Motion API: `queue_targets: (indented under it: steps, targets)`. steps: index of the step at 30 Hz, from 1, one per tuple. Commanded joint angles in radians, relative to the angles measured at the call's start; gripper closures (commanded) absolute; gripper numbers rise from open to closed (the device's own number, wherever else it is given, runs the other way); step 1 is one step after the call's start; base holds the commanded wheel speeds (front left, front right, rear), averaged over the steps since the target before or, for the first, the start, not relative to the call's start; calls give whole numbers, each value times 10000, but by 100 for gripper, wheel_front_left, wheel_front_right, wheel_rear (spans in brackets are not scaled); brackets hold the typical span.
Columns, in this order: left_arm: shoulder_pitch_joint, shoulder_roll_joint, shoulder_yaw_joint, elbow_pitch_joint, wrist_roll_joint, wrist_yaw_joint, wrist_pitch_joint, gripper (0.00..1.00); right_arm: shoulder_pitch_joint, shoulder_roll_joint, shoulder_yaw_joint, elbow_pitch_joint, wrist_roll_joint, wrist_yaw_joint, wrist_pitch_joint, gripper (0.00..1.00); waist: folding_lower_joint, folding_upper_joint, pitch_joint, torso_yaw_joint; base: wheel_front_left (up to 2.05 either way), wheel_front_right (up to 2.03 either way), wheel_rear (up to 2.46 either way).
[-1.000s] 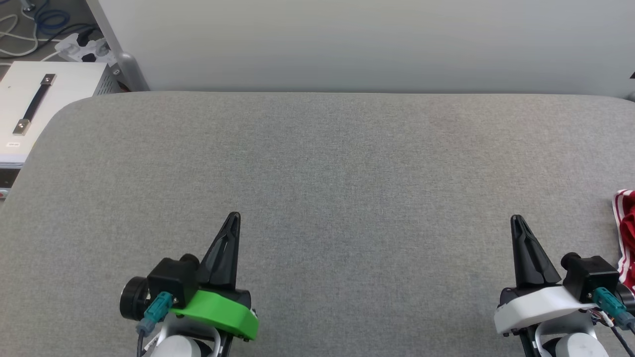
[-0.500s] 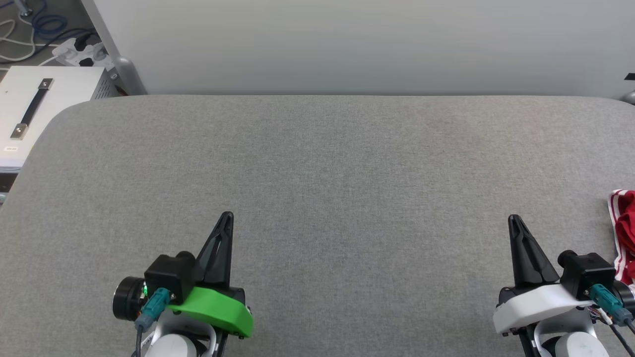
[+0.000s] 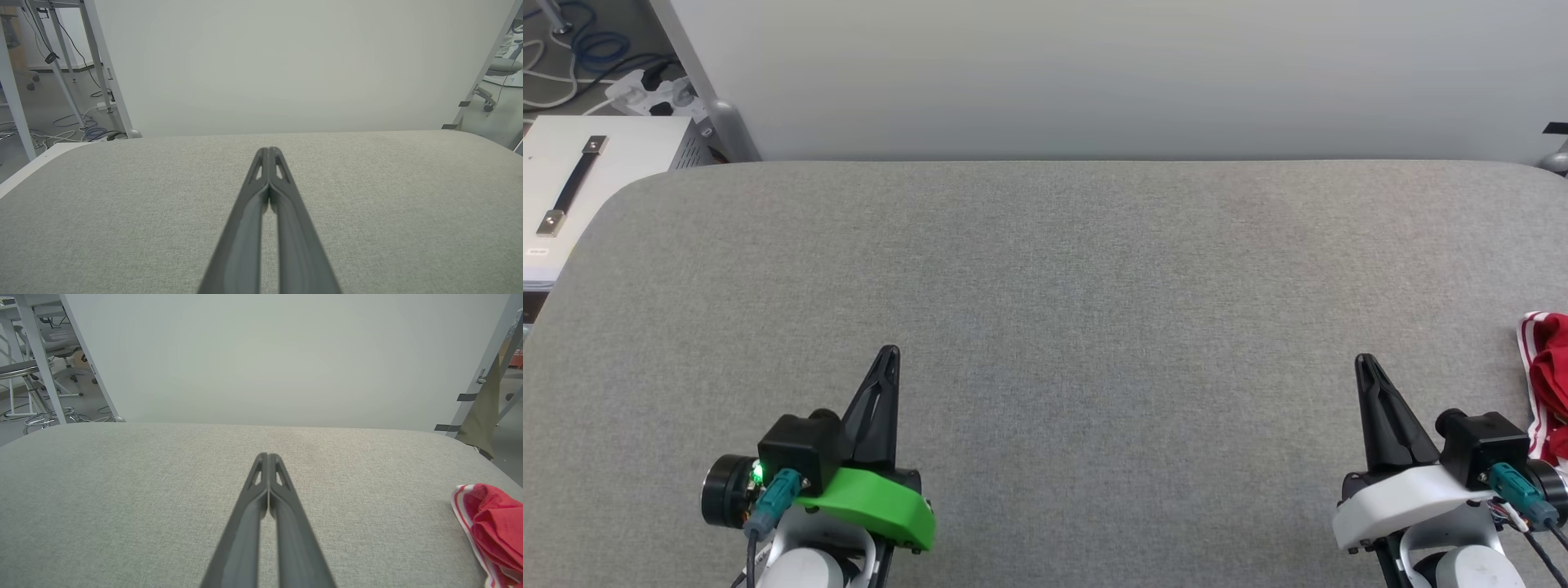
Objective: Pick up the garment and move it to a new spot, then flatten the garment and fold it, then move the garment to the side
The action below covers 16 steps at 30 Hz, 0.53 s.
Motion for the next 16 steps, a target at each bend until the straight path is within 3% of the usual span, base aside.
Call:
queue_targets:
  steps: [1, 16]
  targets:
    - [126, -14, 78, -42, 115, 71, 66, 100, 71, 43, 32, -75, -104, -5, 63, 100, 0, 0, -7, -7, 0, 0, 0]
    - [177, -57, 282, -165, 377, 243, 409, 100, 101, 61, 73, -220, -262, -7, 389, 100, 0, 0, -88, -86, 0, 0, 0]
